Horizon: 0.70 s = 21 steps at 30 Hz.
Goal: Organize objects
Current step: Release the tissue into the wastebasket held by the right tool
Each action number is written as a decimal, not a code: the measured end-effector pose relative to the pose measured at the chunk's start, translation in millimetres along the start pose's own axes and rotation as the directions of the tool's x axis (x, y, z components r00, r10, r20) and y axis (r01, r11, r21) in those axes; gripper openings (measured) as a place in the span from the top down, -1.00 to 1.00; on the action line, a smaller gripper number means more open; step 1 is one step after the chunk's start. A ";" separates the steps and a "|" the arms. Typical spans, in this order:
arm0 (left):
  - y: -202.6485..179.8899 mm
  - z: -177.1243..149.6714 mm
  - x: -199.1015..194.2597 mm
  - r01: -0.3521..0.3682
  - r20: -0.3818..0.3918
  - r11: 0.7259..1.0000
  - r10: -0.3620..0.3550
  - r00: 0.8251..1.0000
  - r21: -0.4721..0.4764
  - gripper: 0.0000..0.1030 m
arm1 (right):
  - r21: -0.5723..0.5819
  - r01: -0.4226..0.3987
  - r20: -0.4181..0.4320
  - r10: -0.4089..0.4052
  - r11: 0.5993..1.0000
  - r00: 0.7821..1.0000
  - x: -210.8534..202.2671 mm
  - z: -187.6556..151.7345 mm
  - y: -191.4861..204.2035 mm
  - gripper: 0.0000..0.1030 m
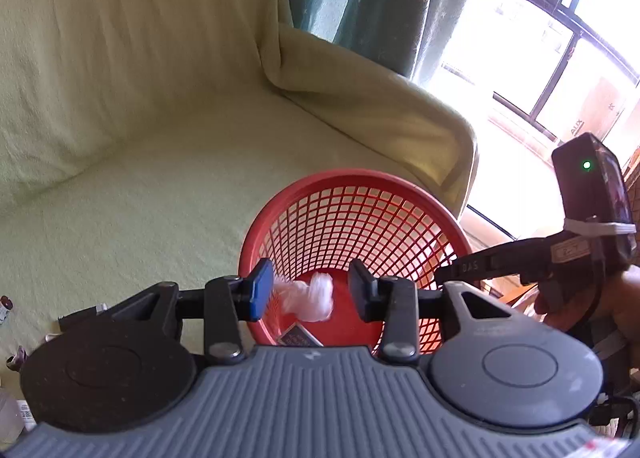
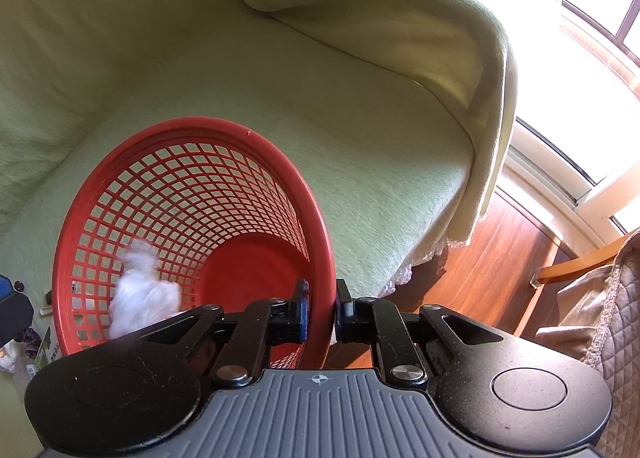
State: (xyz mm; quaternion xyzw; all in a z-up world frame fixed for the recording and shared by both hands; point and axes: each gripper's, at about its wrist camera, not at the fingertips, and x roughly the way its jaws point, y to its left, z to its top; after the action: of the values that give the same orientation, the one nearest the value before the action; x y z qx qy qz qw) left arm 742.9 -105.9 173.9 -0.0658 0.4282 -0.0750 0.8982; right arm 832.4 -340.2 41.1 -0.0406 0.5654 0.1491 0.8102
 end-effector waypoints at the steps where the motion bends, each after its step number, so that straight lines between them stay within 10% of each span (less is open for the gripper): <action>1: 1.8 -0.7 1.9 -0.005 -0.009 1.000 0.005 1.000 0.001 0.31 | 0.001 0.000 0.000 0.000 1.000 1.000 0.3 -0.1 -0.2 0.83; 9: 29.8 -17.2 6.0 -0.119 -0.086 0.993 0.117 0.989 -0.021 0.30 | 0.031 -0.016 -0.012 0.017 0.999 1.000 4.0 0.2 -6.7 0.83; 21: 99.4 -50.8 -0.9 -0.335 -0.203 0.941 0.319 0.926 -0.047 0.30 | 0.370 -0.201 -0.082 0.247 0.907 0.965 35.5 -17.2 -31.8 0.96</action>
State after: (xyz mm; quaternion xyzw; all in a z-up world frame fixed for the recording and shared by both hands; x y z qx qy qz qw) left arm 710.5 -11.1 124.7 -0.0221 0.5208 0.0871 0.8489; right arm 837.3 -367.6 -1.3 0.1636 0.6343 0.1330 0.7437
